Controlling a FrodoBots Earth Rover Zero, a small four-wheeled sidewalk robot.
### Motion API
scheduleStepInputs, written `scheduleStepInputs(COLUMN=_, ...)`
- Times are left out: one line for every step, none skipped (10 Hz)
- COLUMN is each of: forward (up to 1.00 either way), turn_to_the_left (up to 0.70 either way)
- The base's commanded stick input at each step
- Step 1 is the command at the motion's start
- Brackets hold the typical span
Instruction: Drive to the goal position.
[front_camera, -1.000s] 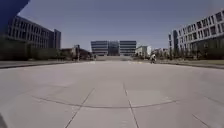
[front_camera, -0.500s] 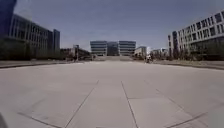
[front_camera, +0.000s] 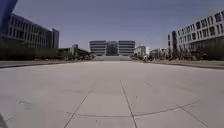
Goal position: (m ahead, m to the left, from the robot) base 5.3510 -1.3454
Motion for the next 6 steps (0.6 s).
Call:
scheduleStepInputs(forward=1.0, turn_to_the_left=0.0)
scheduleStepInputs(forward=1.0, turn_to_the_left=0.0)
scheduleStepInputs(forward=1.0, turn_to_the_left=0.0)
scheduleStepInputs(forward=1.0, turn_to_the_left=0.0)
scheduleStepInputs(forward=1.0, turn_to_the_left=0.0)
scheduleStepInputs(forward=1.0, turn_to_the_left=0.0)
